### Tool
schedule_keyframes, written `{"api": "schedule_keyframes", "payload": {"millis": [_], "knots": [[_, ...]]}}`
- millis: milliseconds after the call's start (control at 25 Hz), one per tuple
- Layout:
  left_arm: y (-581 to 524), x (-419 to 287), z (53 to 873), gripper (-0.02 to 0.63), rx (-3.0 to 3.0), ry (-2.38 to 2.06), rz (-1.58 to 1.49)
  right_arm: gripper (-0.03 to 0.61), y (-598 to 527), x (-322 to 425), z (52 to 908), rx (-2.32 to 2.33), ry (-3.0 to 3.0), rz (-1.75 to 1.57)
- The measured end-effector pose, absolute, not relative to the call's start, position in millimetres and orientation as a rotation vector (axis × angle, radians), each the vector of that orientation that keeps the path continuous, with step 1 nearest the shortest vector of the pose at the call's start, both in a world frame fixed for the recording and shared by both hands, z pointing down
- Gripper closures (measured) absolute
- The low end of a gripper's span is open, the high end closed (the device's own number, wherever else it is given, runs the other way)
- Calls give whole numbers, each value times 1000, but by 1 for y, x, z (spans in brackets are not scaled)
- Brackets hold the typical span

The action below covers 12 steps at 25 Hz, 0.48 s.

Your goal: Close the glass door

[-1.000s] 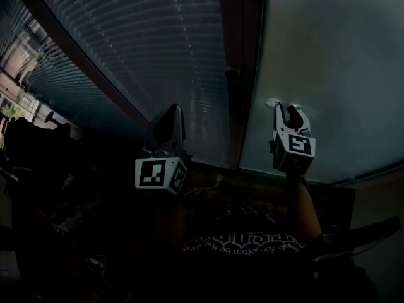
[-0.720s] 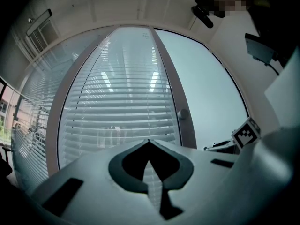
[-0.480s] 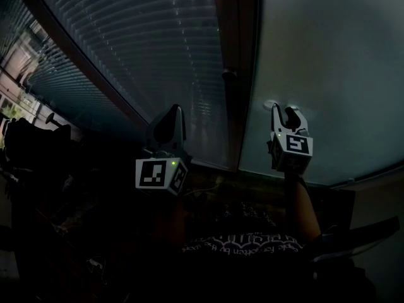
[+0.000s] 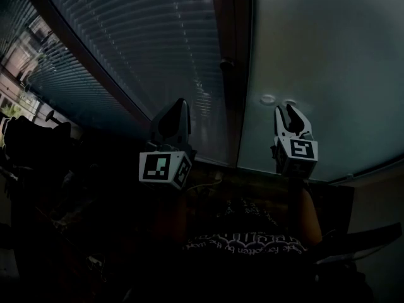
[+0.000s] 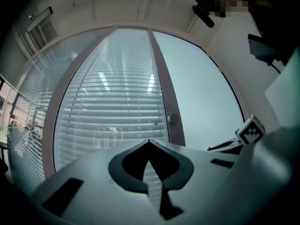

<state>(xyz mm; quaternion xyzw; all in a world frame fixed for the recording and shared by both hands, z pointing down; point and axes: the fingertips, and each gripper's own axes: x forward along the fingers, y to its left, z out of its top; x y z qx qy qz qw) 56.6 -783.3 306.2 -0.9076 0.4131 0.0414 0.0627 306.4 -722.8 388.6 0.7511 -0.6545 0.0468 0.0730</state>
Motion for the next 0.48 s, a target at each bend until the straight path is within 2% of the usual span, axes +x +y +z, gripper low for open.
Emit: {"api": "schedule_keyframes", "payload": {"millis": [120, 320, 480], "knots": [[-772, 56, 302, 612, -2742, 1235, 136, 479, -710, 301, 362, 2276, -2012, 51], [-756, 47, 304, 612, -2737, 1242, 142, 565, -693, 282, 321, 2289, -2078, -131], [-748, 36, 304, 612, -2719, 1261, 134, 572, -685, 269, 304, 2282, -2090, -208]]}}
